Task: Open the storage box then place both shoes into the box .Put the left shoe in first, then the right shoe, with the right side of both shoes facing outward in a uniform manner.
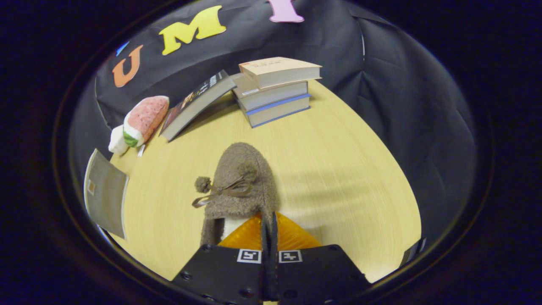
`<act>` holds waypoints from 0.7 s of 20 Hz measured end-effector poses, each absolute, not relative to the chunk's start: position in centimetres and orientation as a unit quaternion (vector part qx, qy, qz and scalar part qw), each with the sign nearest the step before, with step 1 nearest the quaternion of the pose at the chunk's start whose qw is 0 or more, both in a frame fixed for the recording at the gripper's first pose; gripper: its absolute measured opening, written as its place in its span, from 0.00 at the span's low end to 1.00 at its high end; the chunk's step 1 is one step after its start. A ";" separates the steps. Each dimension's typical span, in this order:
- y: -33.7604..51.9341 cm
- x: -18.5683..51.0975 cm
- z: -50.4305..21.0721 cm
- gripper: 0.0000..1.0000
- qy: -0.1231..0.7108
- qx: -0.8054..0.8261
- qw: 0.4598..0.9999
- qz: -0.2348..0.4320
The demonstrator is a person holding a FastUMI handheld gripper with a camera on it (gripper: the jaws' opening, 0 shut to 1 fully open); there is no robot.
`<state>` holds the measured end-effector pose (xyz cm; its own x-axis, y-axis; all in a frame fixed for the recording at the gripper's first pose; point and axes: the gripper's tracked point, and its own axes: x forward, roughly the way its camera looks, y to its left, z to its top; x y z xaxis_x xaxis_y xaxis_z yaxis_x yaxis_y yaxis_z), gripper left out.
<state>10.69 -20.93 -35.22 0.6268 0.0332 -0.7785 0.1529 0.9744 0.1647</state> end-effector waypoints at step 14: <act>-10.4 6.4 -21.8 0.00 0.381 0.227 0.895 -0.047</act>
